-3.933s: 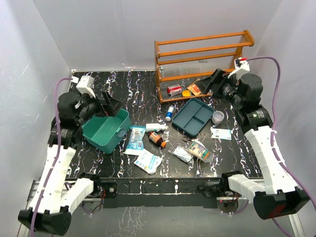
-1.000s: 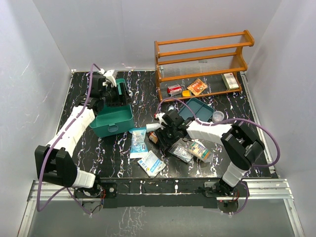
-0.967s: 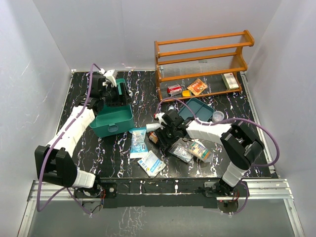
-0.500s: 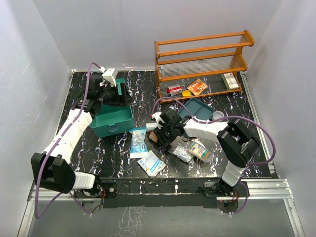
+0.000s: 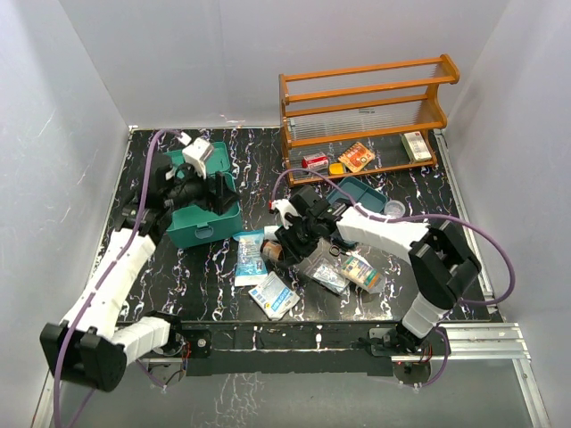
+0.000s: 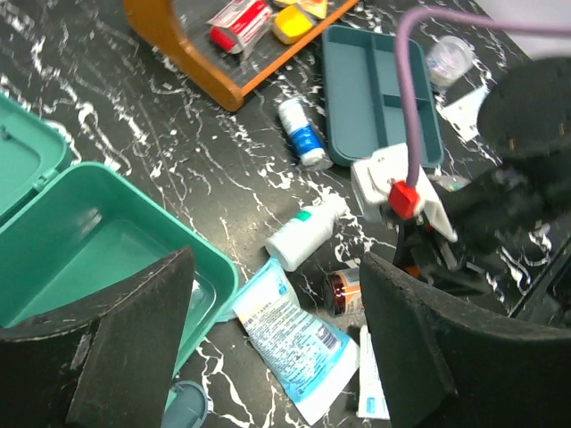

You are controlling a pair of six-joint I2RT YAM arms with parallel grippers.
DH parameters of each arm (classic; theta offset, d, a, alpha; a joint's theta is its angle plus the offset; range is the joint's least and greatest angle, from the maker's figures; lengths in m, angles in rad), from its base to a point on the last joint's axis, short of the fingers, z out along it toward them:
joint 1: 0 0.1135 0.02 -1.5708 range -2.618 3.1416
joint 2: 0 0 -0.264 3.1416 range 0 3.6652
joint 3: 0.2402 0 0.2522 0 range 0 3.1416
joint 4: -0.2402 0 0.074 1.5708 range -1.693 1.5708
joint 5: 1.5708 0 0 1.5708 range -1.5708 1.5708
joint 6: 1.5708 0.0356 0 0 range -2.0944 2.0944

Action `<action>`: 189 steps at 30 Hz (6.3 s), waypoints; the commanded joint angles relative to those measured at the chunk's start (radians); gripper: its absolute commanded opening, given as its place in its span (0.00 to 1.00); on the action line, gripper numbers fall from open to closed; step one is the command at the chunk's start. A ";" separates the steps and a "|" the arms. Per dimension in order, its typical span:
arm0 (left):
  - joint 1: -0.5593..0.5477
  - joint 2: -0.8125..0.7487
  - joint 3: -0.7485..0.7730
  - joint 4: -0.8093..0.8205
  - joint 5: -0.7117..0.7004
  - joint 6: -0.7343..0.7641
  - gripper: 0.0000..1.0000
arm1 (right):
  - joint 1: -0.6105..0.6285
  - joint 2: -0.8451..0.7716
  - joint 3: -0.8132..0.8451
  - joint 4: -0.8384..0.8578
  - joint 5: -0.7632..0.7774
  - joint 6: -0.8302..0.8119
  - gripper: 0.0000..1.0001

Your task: Organize the medicine kit

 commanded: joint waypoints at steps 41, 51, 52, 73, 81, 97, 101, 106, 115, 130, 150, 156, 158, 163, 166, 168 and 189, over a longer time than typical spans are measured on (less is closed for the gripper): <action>-0.559 -0.120 -0.281 -0.055 -0.166 1.104 0.75 | -0.094 -0.121 0.144 -0.077 -0.523 0.402 0.09; -0.563 -0.076 -0.264 -0.060 -0.126 1.086 0.52 | -0.093 -0.120 0.132 -0.086 -0.567 0.422 0.10; -0.564 -0.075 -0.264 -0.059 -0.126 1.086 0.48 | -0.094 -0.121 0.132 -0.085 -0.569 0.424 0.10; -0.487 -0.173 -0.271 0.200 -0.421 0.568 0.29 | -0.200 -0.432 -0.003 0.280 -0.358 0.568 0.80; -0.297 -0.105 -0.155 0.231 -0.646 0.100 0.35 | -0.212 -0.486 -0.029 0.324 -0.206 0.590 0.80; -0.011 0.163 0.082 -0.249 -0.404 -0.550 0.36 | -0.212 -0.454 -0.026 0.287 -0.166 0.566 0.78; 0.020 0.219 0.072 -0.265 -0.332 -0.603 0.35 | -0.212 -0.456 -0.035 0.290 -0.166 0.567 0.78; 0.022 0.319 0.075 -0.260 -0.299 -0.637 0.34 | -0.212 -0.456 -0.039 0.290 -0.166 0.569 0.78; 0.021 0.424 0.076 -0.206 -0.369 -0.645 0.34 | -0.212 -0.449 -0.052 0.300 -0.166 0.573 0.78; -0.005 0.515 0.060 -0.151 -0.347 -0.621 0.36 | -0.212 -0.436 -0.068 0.317 -0.177 0.572 0.78; -0.035 0.578 0.035 -0.167 -0.342 -0.608 0.47 | -0.212 -0.416 -0.071 0.318 -0.166 0.566 0.79; -0.036 0.519 0.050 -0.205 -0.372 -0.601 0.55 | -0.211 -0.411 -0.069 0.319 -0.167 0.566 0.79; -0.035 0.496 0.048 -0.208 -0.378 -0.600 0.55 | -0.211 -0.410 -0.068 0.320 -0.167 0.566 0.79; -0.035 0.453 0.055 -0.222 -0.398 -0.602 0.55 | -0.212 -0.407 -0.068 0.324 -0.174 0.567 0.79; -0.034 0.420 0.065 -0.231 -0.424 -0.600 0.58 | -0.211 -0.409 -0.068 0.323 -0.167 0.567 0.79; -0.035 0.392 0.068 -0.234 -0.455 -0.597 0.59 | -0.211 -0.412 -0.071 0.323 -0.156 0.567 0.79; -0.035 0.247 -0.120 0.108 -0.537 -0.650 0.60 | -0.211 -0.434 -0.222 0.396 0.192 0.573 0.70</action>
